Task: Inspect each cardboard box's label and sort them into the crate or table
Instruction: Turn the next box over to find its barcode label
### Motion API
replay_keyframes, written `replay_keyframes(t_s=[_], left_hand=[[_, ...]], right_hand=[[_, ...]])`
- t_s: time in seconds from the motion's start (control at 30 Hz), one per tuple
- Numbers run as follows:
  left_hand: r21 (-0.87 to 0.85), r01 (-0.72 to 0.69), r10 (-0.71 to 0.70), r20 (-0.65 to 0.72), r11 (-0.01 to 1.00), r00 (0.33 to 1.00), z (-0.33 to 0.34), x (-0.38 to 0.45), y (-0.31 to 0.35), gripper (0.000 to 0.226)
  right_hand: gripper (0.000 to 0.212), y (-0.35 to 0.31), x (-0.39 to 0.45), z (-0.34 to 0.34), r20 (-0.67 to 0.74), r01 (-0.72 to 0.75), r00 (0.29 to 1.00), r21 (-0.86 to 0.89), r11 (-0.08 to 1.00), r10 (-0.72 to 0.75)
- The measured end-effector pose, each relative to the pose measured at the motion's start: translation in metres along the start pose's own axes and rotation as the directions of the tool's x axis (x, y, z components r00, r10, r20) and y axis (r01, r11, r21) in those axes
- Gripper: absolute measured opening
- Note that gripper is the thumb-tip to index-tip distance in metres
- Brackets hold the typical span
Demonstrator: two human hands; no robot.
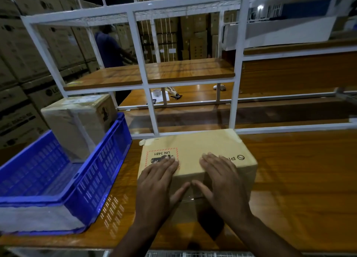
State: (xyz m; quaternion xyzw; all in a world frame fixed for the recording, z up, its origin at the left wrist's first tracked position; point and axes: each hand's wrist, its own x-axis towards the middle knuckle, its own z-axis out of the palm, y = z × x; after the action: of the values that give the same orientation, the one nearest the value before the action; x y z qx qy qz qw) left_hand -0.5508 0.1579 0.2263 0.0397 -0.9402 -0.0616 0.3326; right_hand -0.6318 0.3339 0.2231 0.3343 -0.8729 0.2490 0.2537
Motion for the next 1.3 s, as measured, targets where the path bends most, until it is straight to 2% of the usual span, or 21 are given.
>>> replay_keyframes(t_s=[0.23, 0.37, 0.47, 0.63, 0.77, 0.87, 1.0, 1.13, 1.23, 1.3], left_hand=[[-0.016, 0.037, -0.037, -0.001, 0.999, 0.999, -0.002, 0.003, 0.004, 0.063], [0.032, 0.003, -0.005, 0.081, 0.999, 0.997, -0.01, 0.012, 0.002, 0.066], [0.099, -0.01, -0.009, 0.188, 0.995, 0.982, -0.018, 0.023, -0.003, 0.08], [0.13, 0.005, -0.034, 0.218, 0.992, 0.975, -0.018, 0.023, -0.004, 0.081], [0.071, 0.047, -0.063, 0.253, 0.996, 0.965, -0.026, 0.029, -0.001, 0.095], [0.008, 0.095, -0.092, 0.326, 0.995, 0.941, -0.036, 0.043, 0.001, 0.106], [0.029, 0.075, -0.08, 0.393, 0.997, 0.916, -0.037, 0.051, -0.004, 0.083], [-0.019, 0.091, -0.078, 0.352, 0.996, 0.933, -0.033, 0.052, -0.009, 0.072], [-0.138, 0.189, -0.144, 0.284, 0.972, 0.948, -0.031, 0.059, -0.013, 0.054], [-0.124, 0.266, -0.226, 0.265, 0.956, 0.937, -0.026, 0.061, -0.016, 0.047]], right_hand=[[0.063, 0.001, 0.001, -0.002, 0.023, -0.015, 1.0, 0.019, 1.0, 0.014], [0.062, 0.002, 0.005, -0.011, 0.082, 0.002, 0.997, -0.006, 1.0, -0.001], [0.065, 0.005, 0.016, -0.019, 0.114, -0.025, 0.993, -0.041, 0.999, 0.03], [0.074, 0.006, 0.018, -0.017, 0.146, -0.075, 0.986, -0.02, 0.997, 0.077], [0.068, 0.006, 0.028, -0.026, 0.132, -0.092, 0.987, 0.037, 0.995, 0.086], [0.074, 0.012, 0.042, -0.031, 0.2, -0.112, 0.973, -0.041, 0.993, 0.118], [0.076, 0.017, 0.049, -0.023, 0.256, -0.13, 0.953, -0.136, 0.982, 0.162], [0.061, 0.02, 0.051, -0.025, 0.257, -0.116, 0.955, -0.131, 0.985, 0.146], [0.041, 0.028, 0.06, -0.028, 0.225, -0.146, 0.963, -0.012, 0.989, 0.145], [0.035, 0.037, 0.067, -0.025, 0.203, -0.216, 0.957, 0.019, 0.976, 0.208]])
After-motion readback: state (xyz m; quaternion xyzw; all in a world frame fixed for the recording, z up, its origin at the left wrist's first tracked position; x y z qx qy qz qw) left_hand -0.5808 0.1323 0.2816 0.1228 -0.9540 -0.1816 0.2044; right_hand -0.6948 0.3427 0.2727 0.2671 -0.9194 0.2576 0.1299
